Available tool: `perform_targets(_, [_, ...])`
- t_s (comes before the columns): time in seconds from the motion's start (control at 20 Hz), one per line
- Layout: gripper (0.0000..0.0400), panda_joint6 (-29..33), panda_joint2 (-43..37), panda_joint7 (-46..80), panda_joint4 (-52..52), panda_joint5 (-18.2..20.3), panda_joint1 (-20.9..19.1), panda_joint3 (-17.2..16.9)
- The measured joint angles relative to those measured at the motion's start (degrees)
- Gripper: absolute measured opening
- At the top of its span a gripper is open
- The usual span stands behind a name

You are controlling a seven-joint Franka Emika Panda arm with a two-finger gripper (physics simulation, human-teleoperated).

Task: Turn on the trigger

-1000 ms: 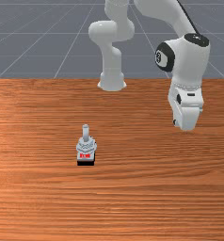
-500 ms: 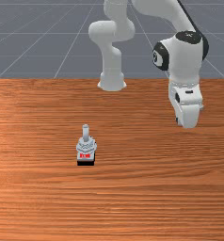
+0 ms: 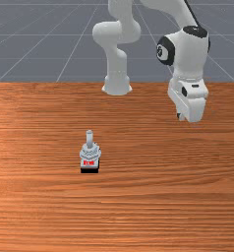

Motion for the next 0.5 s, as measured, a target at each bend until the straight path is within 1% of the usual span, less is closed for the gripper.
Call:
perform_targets(0.05, [0.0, 0.8, -1.4, 4.2, -2.2, 0.3, 0.9, -0.4])
perform_targets(0.1, [0.0, 1.5, -2.6, 4.4, -4.0, 0.4, 1.1, -0.3])
perform_targets(0.15, [0.0, 9.6, -5.7, 11.5, -10.2, -4.2, 2.9, -2.0])
perform_targets(0.2, [0.0, 8.6, -6.5, 10.2, -10.9, -2.5, 2.7, -1.2])
perform_targets(0.25, [0.0, 4.4, -6.8, 16.1, -10.4, 0.4, 3.1, -1.2])
perform_targets(0.35, [0.0, 5.8, -9.8, 19.2, -14.7, 0.6, 3.6, -0.8])
perform_targets(0.4, [0.0, 7.5, -8.8, 16.1, -14.8, 0.5, 3.7, -0.6])
perform_targets(0.45, [0.0, 9.1, -7.3, 16.7, -15.0, 0.1, 4.0, -0.8])
perform_targets(0.5, [0.0, 9.5, -6.3, 11.7, -14.9, 0.2, 3.3, -0.1])
